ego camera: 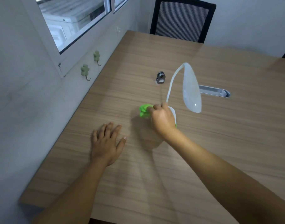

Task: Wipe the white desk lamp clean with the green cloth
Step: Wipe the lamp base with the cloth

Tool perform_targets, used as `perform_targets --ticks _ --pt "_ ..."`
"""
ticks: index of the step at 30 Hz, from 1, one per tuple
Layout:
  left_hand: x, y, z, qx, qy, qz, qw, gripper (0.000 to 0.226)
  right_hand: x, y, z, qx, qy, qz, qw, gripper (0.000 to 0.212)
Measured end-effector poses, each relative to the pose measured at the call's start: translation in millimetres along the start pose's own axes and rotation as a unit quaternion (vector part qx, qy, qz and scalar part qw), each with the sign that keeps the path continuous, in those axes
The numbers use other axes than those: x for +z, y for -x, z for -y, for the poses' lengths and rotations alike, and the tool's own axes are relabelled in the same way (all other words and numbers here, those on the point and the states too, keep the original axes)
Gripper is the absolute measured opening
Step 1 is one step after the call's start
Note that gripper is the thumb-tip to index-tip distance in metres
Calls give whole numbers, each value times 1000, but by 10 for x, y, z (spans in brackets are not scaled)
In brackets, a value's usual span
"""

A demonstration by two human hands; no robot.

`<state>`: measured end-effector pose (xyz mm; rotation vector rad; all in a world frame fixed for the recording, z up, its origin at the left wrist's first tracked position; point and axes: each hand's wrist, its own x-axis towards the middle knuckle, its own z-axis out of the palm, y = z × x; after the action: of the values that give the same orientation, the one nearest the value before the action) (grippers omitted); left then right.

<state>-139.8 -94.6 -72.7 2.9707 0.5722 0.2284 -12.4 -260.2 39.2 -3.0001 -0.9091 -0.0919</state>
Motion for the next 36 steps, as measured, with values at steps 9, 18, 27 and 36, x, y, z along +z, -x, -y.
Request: perform_targets --ticks 9,18,27,36 --pt "5 -6 0 3 -3 -2 1000 61 151 166 103 -50 15 63 997 33" --pt "-10 1 -1 0 1 7 1000 63 -23 -127 -26 33 9 -1 999 35" --pt "-8 -6 -3 0 4 11 1000 63 72 450 62 -82 27 31 996 21" --pt "-37 -5 2 -4 -1 32 999 66 1 261 -492 20 -65 -29 997 36"
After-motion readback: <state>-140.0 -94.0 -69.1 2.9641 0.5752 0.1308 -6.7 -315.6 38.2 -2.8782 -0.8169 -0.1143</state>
